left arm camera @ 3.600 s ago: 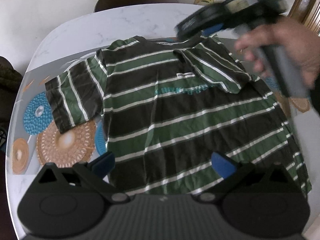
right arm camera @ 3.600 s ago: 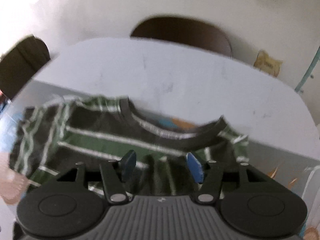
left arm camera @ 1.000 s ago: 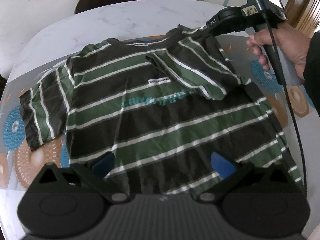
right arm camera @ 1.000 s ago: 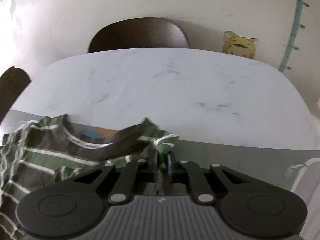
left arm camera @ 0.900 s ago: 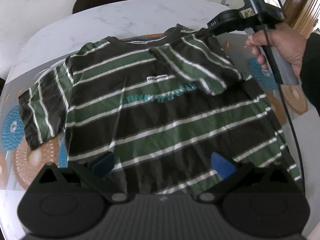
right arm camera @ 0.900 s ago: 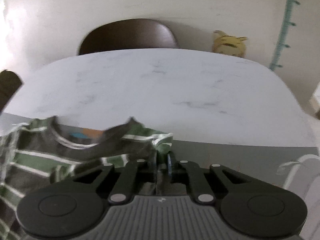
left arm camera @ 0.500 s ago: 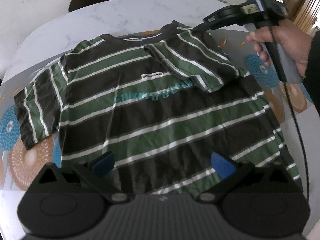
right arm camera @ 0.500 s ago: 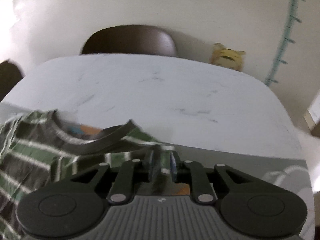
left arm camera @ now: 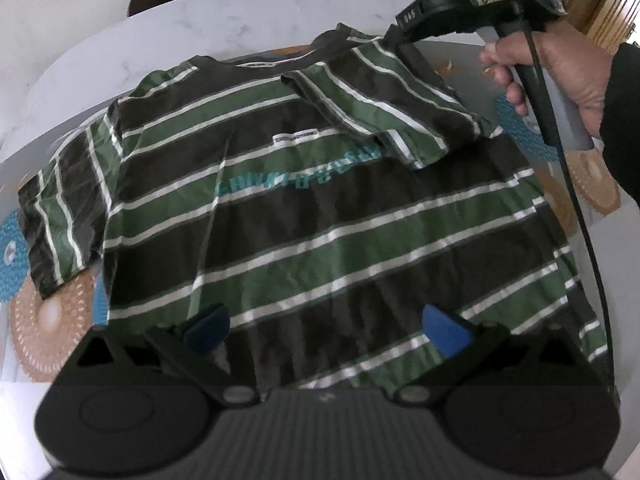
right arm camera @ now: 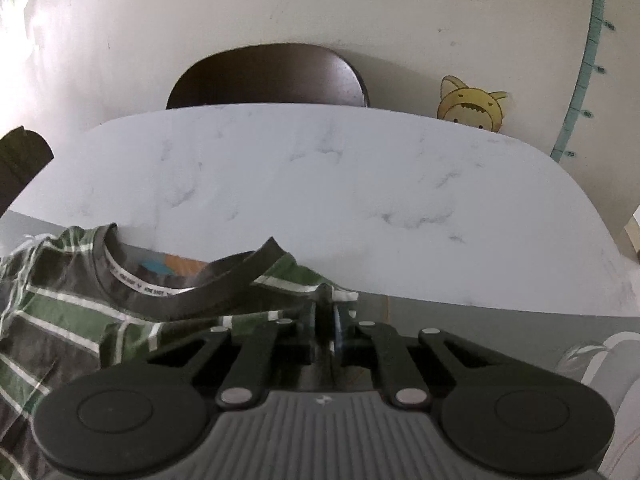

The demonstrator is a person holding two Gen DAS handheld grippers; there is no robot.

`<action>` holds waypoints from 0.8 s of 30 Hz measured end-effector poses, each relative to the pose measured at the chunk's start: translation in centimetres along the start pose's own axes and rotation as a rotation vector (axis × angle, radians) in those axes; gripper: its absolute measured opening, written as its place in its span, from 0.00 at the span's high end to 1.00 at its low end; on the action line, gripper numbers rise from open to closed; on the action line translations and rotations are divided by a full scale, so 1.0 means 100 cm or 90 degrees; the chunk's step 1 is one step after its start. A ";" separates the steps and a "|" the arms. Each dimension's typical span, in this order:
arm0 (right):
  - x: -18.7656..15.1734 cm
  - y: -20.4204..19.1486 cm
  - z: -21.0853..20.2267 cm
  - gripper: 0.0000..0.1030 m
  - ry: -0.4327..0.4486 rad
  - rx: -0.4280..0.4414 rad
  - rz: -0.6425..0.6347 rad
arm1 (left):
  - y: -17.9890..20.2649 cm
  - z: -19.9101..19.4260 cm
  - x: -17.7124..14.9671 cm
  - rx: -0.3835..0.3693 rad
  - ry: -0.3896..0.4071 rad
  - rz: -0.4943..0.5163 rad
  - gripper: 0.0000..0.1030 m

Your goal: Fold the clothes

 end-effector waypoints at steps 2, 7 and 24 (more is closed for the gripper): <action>0.002 0.005 -0.003 0.93 0.006 -0.002 0.008 | 0.002 0.001 0.001 -0.001 -0.001 0.003 0.00; 0.003 0.027 -0.002 0.93 0.008 -0.033 0.045 | 0.007 0.004 0.003 -0.005 -0.003 0.009 0.00; -0.028 0.008 -0.076 0.86 -0.011 0.017 -0.074 | 0.009 -0.008 0.000 0.009 0.011 0.001 0.00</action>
Point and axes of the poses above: each gripper's, at about its wrist camera, not at the fingertips, and z roughly the way its jaws point, y to its right, x to its top, the point moved 4 cm from there along z, roughly the way its jaws point, and after that the axes turned 11 degrees about -x, right-handed, at the moved point
